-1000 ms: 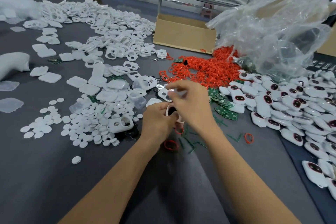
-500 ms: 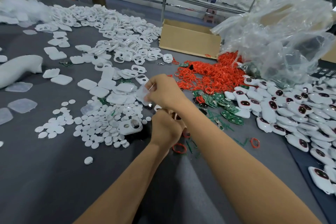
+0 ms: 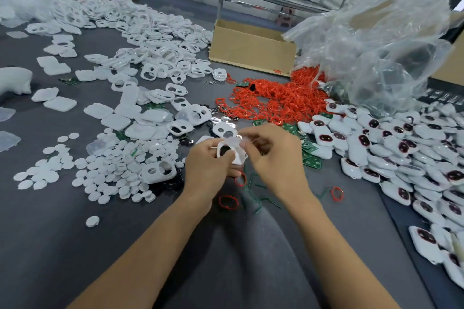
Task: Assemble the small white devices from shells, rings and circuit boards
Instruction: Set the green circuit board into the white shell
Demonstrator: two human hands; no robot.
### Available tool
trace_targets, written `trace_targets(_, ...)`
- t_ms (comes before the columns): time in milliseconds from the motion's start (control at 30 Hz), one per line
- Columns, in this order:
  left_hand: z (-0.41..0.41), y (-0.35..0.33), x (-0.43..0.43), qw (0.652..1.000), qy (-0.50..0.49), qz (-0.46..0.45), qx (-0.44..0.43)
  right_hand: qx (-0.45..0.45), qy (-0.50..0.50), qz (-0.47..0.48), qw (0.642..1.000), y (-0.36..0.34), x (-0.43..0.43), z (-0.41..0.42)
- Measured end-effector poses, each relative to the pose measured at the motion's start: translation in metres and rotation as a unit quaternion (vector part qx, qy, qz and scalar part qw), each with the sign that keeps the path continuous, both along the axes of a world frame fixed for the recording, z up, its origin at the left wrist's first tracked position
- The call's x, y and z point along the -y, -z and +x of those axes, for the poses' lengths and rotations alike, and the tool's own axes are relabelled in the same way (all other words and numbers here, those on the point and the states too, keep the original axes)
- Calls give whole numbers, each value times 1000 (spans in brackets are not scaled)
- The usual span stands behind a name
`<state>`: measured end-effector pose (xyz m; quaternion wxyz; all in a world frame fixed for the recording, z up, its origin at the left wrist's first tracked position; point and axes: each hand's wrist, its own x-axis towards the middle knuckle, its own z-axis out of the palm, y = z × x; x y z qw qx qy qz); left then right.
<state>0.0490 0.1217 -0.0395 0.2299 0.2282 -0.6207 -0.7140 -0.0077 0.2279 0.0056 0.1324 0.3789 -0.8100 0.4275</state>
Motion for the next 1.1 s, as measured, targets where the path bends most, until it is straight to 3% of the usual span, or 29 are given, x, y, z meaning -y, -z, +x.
trace_targets(167, -3, 7, 1, 1000, -12, -1, -1, 47, 1, -77, 996, 14, -7, 2)
trace_targets(333, -1, 3, 0, 1000, -18, 10, -2, 66, -12, -80, 994, 12, -12, 4)
trace_targets(500, 1, 2, 0, 1000, -13, 13, -13, 154, -16, -122, 980, 13, -11, 5)
trace_targets(800, 5, -1, -1, 1000, -9, 6, -21, 275, -26, -122, 953, 11, -14, 1)
trace_targets(1100, 5, -2, -1, 1000, 0, 14, -13, 332, 2, -139, 933, 11, -17, -2)
